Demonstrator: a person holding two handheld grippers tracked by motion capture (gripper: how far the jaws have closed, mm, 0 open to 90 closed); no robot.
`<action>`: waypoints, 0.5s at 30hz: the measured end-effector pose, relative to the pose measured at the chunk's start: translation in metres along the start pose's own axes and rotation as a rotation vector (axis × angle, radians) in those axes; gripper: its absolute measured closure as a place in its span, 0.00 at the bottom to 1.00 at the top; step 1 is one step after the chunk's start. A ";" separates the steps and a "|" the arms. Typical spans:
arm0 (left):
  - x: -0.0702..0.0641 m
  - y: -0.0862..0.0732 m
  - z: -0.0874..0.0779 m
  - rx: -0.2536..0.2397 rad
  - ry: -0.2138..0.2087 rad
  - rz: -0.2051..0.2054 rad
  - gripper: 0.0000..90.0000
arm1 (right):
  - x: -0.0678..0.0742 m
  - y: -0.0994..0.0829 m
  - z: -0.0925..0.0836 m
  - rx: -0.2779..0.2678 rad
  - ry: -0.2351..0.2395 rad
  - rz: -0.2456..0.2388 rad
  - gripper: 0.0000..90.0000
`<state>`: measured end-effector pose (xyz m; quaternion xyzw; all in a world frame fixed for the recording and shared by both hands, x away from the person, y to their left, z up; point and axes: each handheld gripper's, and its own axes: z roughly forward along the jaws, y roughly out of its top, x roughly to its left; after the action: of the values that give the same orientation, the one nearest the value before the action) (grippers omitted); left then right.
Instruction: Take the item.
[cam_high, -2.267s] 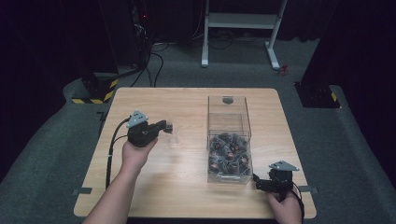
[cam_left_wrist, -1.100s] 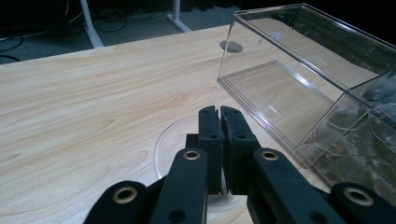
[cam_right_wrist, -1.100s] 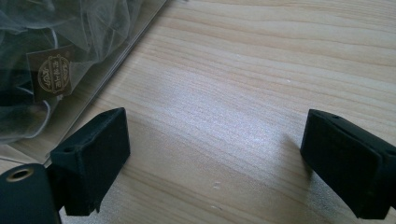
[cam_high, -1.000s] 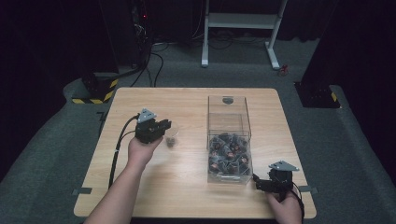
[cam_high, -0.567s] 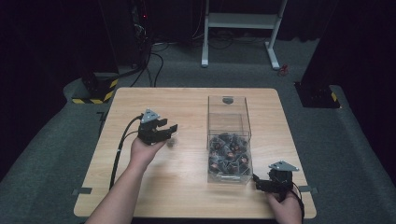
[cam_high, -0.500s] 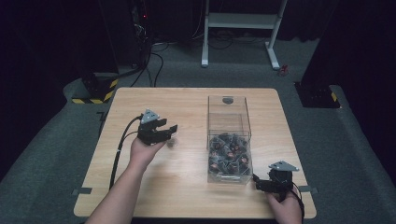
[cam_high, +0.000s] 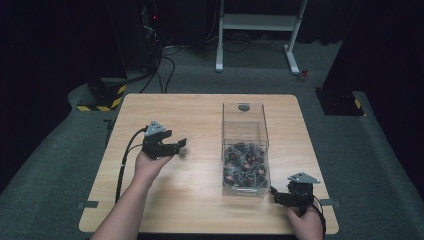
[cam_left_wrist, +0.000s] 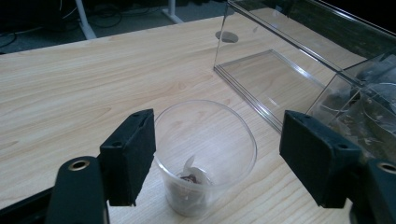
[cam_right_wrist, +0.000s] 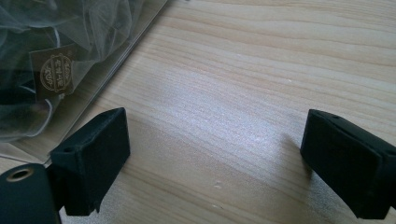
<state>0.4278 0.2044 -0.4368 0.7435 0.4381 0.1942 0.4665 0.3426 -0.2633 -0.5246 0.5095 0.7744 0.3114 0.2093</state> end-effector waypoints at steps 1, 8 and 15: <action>0.000 -0.001 -0.001 0.001 0.001 -0.002 0.29 | 0.000 0.000 0.000 0.000 0.000 0.000 0.09; 0.003 -0.008 -0.011 -0.003 -0.006 -0.005 0.25 | 0.000 0.000 0.000 0.000 0.000 0.002 0.09; 0.003 -0.017 -0.023 -0.014 -0.021 -0.005 0.25 | 0.000 0.000 0.000 0.000 0.000 0.000 0.09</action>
<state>0.4054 0.2224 -0.4411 0.7411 0.4337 0.1884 0.4766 0.3425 -0.2633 -0.5246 0.5096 0.7743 0.3114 0.2092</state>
